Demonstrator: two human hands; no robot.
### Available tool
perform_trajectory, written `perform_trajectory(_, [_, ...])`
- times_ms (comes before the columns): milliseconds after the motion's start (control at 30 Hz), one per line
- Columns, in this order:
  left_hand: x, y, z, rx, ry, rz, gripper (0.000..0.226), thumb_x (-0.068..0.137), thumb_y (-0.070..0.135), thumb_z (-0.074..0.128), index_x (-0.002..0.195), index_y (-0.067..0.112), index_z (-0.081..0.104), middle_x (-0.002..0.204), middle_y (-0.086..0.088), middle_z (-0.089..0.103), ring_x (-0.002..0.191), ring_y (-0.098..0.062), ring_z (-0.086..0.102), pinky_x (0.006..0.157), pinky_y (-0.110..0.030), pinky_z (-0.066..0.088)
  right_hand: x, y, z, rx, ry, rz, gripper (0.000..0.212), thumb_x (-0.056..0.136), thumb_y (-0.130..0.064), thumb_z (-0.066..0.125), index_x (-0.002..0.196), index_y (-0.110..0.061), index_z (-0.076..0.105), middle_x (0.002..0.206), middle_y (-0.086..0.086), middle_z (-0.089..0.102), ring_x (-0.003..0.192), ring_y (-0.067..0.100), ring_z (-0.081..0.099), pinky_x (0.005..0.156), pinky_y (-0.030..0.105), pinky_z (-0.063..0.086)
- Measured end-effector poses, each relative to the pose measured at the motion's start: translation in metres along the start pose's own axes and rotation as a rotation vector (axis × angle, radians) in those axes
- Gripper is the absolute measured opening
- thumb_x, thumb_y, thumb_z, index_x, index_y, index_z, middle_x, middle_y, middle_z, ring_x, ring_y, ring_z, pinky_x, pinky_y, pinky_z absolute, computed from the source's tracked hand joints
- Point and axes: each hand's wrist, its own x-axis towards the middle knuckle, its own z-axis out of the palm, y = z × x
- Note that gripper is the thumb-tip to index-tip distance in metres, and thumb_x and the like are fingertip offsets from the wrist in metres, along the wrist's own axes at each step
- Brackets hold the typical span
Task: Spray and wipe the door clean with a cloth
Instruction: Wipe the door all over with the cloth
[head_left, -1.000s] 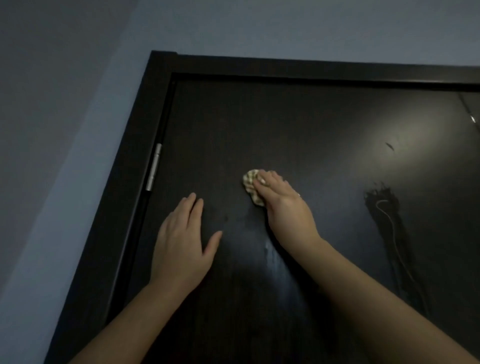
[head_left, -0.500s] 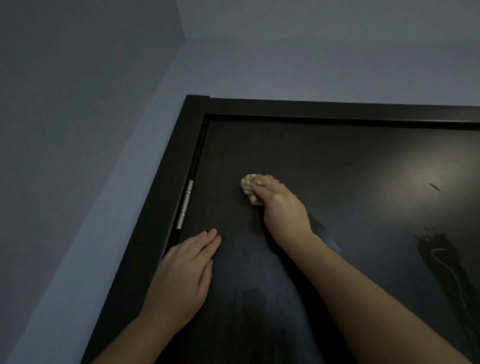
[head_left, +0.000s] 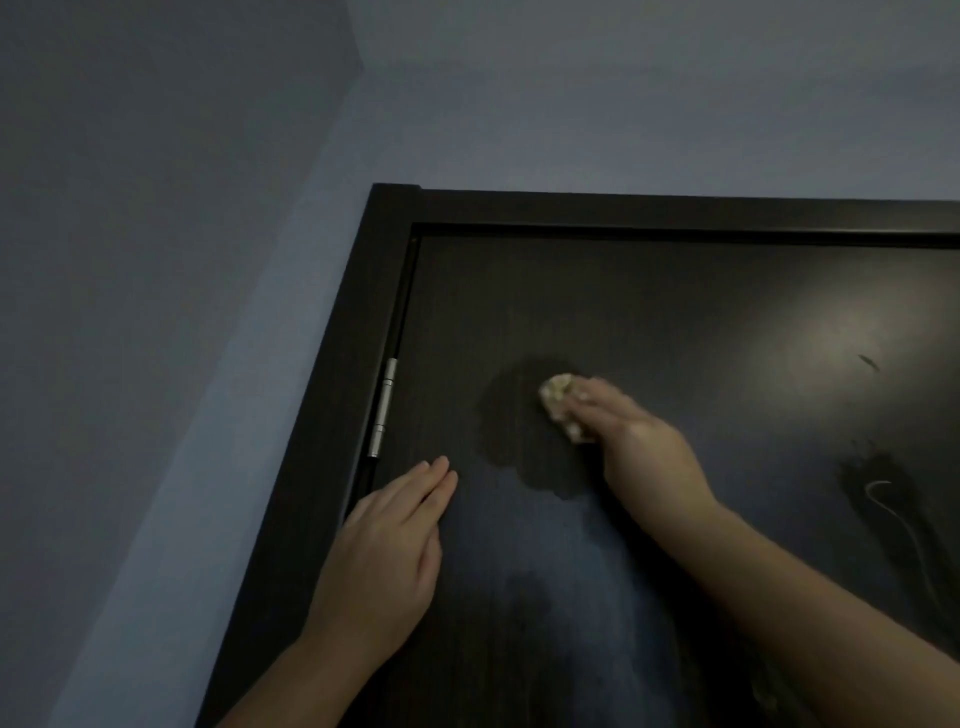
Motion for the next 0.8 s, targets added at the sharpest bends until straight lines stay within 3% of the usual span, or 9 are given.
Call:
perform_trajectory(67, [-0.001,0.003,0.004,-0.011,0.018,-0.031,0.052,0.090,0.030,0.031,0.140,0.027,0.045,0.145,0.015,0.042,0.131,0.006,0.026,0.106,-0.022,0.025,-0.001,-0.005,0.001,0.029,0.016,0.081,0.038,0.090,-0.016,0.045,0.122,-0.019,0.066,0.132,0.000,0.060,0.125,0.019,0.054,0.111,0.015,0.026])
perform_trajectory(200, [-0.005,0.020,0.006,-0.050,0.013,-0.117,0.050,0.093,0.025,0.041,0.144,0.022,0.040,0.151,0.010,0.033,0.138,-0.002,0.025,0.111,-0.025,0.020,-0.066,-0.039,-0.001,0.010,-0.202,-0.333,0.034,0.096,-0.028,0.044,0.124,-0.028,0.063,0.137,-0.008,0.056,0.129,0.009,0.048,0.109,0.024,0.036])
perform_trajectory(267, [-0.009,0.028,0.004,-0.038,-0.008,-0.141,0.051,0.094,0.022,0.047,0.144,0.020,0.038,0.154,0.008,0.029,0.141,-0.005,0.021,0.114,-0.028,0.015,-0.064,-0.005,-0.019,-0.011,-0.143,-0.185,0.033,0.094,-0.018,0.054,0.123,-0.029,0.064,0.138,-0.009,0.054,0.129,0.010,0.049,0.110,0.023,0.035])
perform_trajectory(300, [-0.012,0.031,0.005,-0.019,-0.014,-0.142,0.052,0.093,0.022,0.049,0.144,0.020,0.038,0.155,0.007,0.027,0.142,-0.006,0.020,0.115,-0.029,0.013,-0.060,0.012,-0.025,-0.029,-0.048,-0.073,0.037,0.090,-0.009,0.059,0.123,-0.025,0.064,0.137,-0.006,0.056,0.127,0.014,0.052,0.110,0.024,0.034])
perform_trajectory(367, [-0.016,0.043,0.006,0.024,-0.027,-0.110,0.052,0.092,0.024,0.047,0.143,0.020,0.041,0.155,0.003,0.026,0.143,-0.010,0.020,0.117,-0.033,0.015,-0.060,0.015,-0.031,-0.087,-0.015,0.079,0.044,0.083,0.000,0.061,0.123,-0.017,0.065,0.134,0.002,0.058,0.125,0.022,0.055,0.111,0.027,0.033])
perform_trajectory(467, [-0.014,0.069,0.014,0.026,-0.041,-0.042,0.059,0.088,0.034,0.033,0.145,0.019,0.036,0.156,0.002,0.026,0.144,-0.012,0.019,0.117,-0.033,0.011,-0.090,0.005,-0.036,-0.171,-0.112,-0.187,0.037,0.089,-0.018,0.047,0.119,-0.017,0.068,0.132,0.003,0.061,0.124,0.022,0.055,0.109,0.029,0.037])
perform_trajectory(633, [0.005,0.115,0.034,0.007,-0.054,0.006,0.062,0.088,0.039,0.024,0.146,0.021,0.033,0.157,0.004,0.024,0.145,-0.011,0.015,0.118,-0.038,0.016,-0.083,0.066,-0.072,-0.228,0.040,0.033,0.030,0.085,-0.009,0.063,0.113,-0.013,0.071,0.122,0.007,0.066,0.111,0.029,0.061,0.105,0.023,0.034])
perform_trajectory(733, [0.020,0.140,0.045,0.042,-0.075,-0.013,0.062,0.088,0.039,0.025,0.144,0.017,0.037,0.156,0.000,0.026,0.144,-0.014,0.019,0.115,-0.042,0.018,-0.101,0.074,-0.069,-0.320,-0.057,-0.217,0.026,0.087,-0.017,0.060,0.110,-0.016,0.072,0.124,0.004,0.065,0.108,0.028,0.060,0.092,0.033,0.048])
perform_trajectory(800, [0.028,0.156,0.050,0.049,-0.067,-0.020,0.060,0.089,0.038,0.027,0.144,0.015,0.037,0.156,-0.002,0.025,0.144,-0.016,0.020,0.115,-0.044,0.019,-0.089,0.096,-0.078,-0.325,-0.033,-0.111,0.027,0.086,-0.014,0.062,0.111,-0.018,0.073,0.126,0.003,0.065,0.100,0.030,0.060,0.086,0.033,0.050])
